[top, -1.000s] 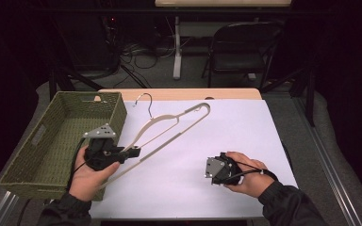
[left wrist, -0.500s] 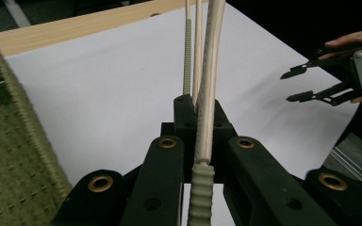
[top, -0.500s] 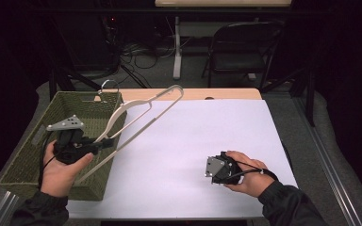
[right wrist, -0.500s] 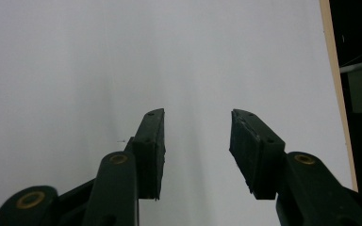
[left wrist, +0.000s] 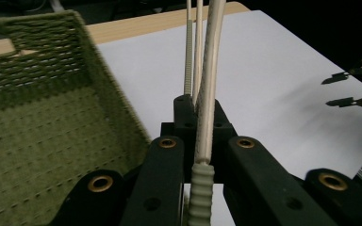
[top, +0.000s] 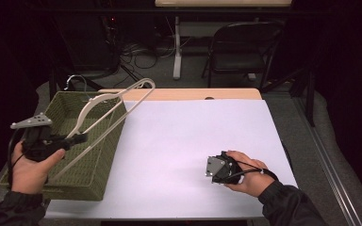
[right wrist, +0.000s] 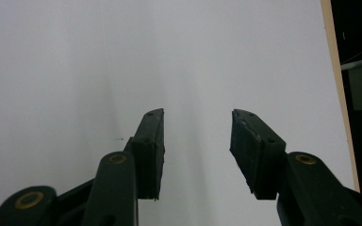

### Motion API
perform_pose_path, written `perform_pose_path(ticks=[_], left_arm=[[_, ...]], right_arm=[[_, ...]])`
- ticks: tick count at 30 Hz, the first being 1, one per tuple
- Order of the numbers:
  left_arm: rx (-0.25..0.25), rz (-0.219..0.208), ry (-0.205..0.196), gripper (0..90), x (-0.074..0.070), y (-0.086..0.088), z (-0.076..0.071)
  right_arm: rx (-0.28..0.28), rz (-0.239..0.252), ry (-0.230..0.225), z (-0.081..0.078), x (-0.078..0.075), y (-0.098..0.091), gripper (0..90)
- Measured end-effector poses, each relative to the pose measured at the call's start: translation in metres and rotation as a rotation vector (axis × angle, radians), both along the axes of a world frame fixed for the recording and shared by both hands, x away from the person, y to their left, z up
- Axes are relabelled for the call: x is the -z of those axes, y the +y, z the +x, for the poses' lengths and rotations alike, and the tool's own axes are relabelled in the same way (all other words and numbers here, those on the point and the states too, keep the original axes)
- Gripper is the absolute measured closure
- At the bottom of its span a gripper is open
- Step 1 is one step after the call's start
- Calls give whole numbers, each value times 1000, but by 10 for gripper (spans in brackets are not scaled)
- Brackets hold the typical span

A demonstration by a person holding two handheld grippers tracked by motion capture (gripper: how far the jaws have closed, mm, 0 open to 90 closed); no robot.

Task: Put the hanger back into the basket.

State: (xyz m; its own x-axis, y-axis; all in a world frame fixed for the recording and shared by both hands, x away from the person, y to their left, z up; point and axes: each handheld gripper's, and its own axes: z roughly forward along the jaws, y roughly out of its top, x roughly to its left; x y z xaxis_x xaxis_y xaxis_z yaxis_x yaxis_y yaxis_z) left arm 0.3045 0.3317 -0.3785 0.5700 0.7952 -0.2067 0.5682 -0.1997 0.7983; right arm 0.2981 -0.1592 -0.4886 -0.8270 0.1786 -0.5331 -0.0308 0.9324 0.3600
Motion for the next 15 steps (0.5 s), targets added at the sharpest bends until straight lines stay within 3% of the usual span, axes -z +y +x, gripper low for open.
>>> perform_pose_path(ticks=[5,15], left_arm=[[-37,18,5,879,2,26,1],[-66,1,19,879,15,64,4]], right_arm=[[-3,7,6,1,2,0,550],[7,4,7,1,3,1,550]])
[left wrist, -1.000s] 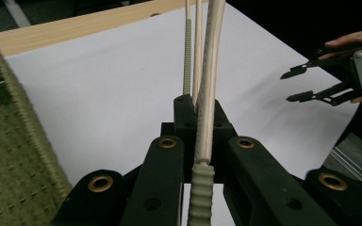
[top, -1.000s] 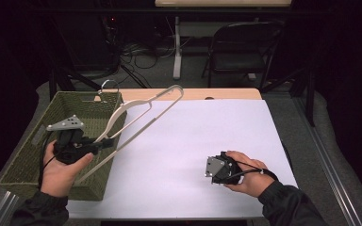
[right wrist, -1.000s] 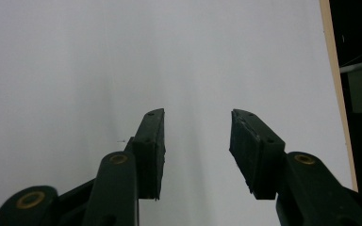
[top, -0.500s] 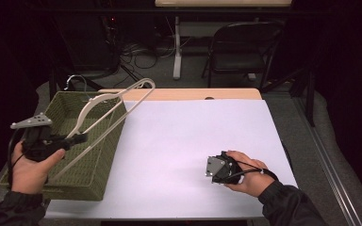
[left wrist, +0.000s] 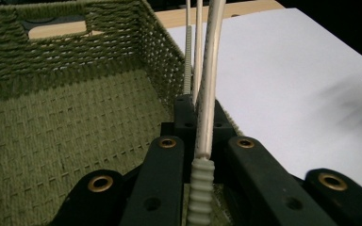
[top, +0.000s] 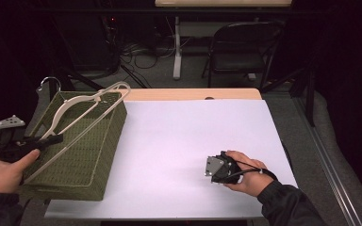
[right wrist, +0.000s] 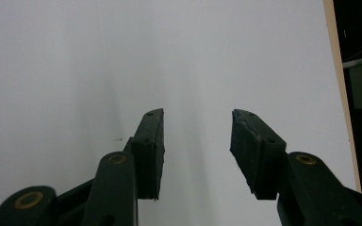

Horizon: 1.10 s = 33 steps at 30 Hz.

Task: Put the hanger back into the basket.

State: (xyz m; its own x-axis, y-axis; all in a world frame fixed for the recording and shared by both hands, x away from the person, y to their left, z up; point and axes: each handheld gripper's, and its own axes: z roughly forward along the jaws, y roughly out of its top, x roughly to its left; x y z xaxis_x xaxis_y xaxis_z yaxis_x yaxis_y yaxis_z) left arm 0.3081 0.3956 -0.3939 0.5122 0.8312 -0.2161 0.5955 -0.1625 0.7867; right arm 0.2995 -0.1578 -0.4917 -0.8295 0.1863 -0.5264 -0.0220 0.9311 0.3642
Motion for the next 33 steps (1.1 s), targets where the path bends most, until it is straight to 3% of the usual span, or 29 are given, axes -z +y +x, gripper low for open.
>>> perform_pose_path(ticks=[15,27,33], left_arm=[[-38,25,15,879,18,39,8],[-13,46,26,879,23,42,22],[-11,51,38,879,34,46,27]], right_arm=[[3,-8,3,1,2,1,550],[8,-11,11,1,4,1,550],[6,-5,15,1,6,1,550]])
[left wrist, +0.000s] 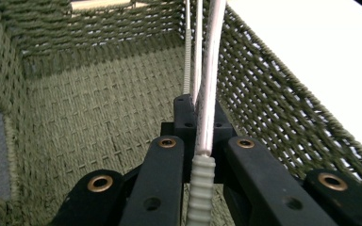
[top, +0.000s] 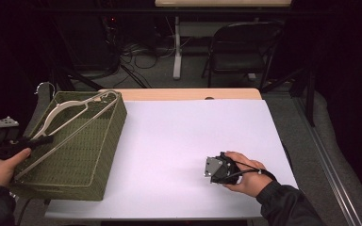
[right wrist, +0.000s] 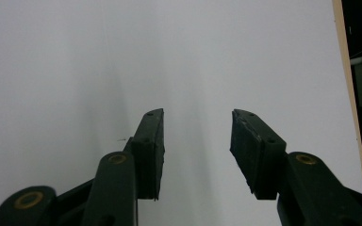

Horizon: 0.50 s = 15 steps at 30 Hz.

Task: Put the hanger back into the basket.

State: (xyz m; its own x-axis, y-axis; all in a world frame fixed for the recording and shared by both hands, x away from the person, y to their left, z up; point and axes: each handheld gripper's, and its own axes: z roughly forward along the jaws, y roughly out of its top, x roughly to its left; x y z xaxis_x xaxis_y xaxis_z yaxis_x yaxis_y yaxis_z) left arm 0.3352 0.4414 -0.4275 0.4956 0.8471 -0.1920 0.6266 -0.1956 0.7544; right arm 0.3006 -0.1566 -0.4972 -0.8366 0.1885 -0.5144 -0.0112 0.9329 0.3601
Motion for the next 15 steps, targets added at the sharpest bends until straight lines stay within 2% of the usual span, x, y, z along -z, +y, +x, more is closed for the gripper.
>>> perform_pose_path(ticks=[5,6,8,15], left_arm=[[-11,-21,6,879,12,2,0],[-11,-20,6,878,14,3,0],[-6,-12,13,878,17,4,0],[19,30,25,878,20,-1,2]], right_arm=[[-5,-2,-2,1,1,0,550],[7,-20,14,0,-1,0,550],[5,-5,1,0,1,0,550],[5,-3,0,0,1,1,550]])
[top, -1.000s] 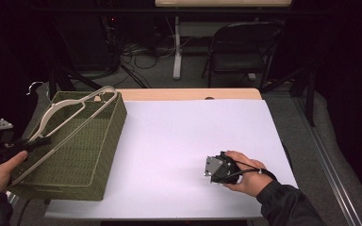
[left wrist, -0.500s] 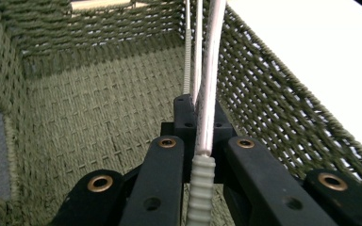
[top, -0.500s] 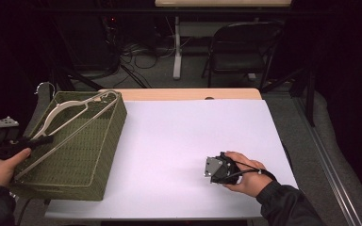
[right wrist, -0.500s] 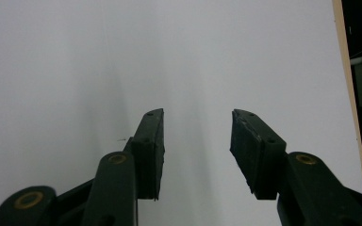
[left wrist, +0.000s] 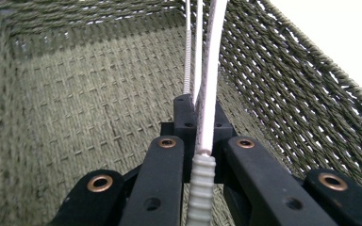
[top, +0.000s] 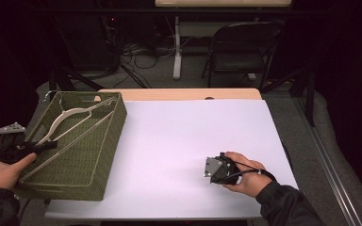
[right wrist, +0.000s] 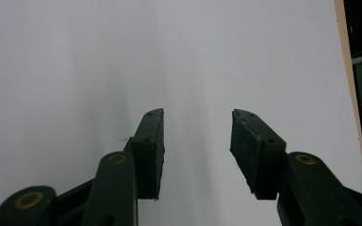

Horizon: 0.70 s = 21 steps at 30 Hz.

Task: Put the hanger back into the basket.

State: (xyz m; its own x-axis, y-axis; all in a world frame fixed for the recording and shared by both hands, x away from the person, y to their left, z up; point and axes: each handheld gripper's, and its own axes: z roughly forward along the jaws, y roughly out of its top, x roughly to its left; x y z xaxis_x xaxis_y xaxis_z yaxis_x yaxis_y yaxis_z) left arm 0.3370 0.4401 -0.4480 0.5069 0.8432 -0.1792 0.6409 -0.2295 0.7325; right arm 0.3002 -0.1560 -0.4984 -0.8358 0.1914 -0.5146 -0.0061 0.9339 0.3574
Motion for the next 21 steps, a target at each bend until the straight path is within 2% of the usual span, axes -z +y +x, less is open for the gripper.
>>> perform_pose_path(ticks=[6,7,10,11,14,15,17,21], left_arm=[[-9,-18,17,877,2,3,2],[-10,9,17,877,1,2,2],[-9,48,36,877,2,2,4],[-9,48,36,878,2,2,4],[24,87,62,877,4,-5,8],[22,91,68,876,4,-6,9],[17,75,78,876,8,-7,12],[0,68,98,876,12,-6,17]], right_arm=[[3,-3,8,-1,0,0,550],[-5,3,-4,-1,0,0,550],[-4,5,-1,-1,0,-1,550],[-4,4,-2,-1,0,-2,550],[-10,17,0,0,1,-2,550],[-4,6,0,0,1,-2,550],[7,8,5,-1,3,-2,550],[8,10,8,-1,3,-2,550]])
